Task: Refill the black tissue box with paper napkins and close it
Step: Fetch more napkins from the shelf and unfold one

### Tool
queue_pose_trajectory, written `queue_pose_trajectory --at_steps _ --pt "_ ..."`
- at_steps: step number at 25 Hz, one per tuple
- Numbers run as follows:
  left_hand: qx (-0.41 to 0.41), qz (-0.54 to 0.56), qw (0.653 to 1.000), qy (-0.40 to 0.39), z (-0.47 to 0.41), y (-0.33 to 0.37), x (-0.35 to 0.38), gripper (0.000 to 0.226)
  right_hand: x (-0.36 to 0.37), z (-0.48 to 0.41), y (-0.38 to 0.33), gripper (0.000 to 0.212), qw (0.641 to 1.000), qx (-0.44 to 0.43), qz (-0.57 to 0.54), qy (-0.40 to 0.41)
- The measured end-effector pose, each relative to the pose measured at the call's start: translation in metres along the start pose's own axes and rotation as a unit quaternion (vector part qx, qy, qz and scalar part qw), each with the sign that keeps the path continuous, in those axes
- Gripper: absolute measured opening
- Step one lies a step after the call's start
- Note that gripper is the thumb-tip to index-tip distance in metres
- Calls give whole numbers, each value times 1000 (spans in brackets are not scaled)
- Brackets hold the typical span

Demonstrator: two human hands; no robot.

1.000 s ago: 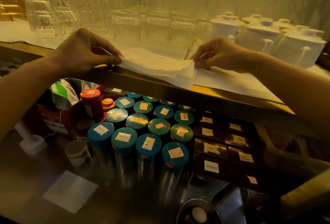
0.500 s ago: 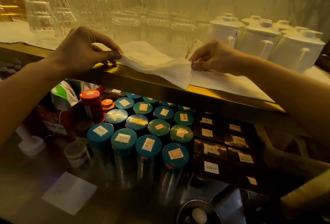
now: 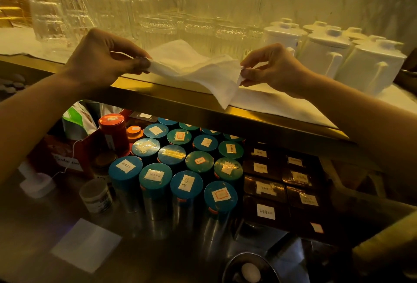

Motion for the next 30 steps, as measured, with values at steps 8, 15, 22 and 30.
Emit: queue_pose_trajectory --at_steps 8,15,22,30 --pt "-23 3 999 44 23 -11 -25 25 22 -7 -25 17 998 -59 -14 17" --pt "-50 18 994 91 82 -40 -96 20 84 -33 -72 15 993 -78 -60 57" --pt "-100 1 985 141 171 -78 -178 23 171 -53 -142 8 988 -141 -62 22" --pt "-209 -30 940 268 337 -41 -237 16 275 -40 -234 9 954 -224 -168 -104"
Point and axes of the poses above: each hand's wrist, its own z-axis away from the middle knuckle, its own x-axis out of the palm, y = z × x, the point moved 5 cm from there along -z, towards the middle knuckle, and after that the axes turned 13 degrees about -x, right-handed, at the moved point
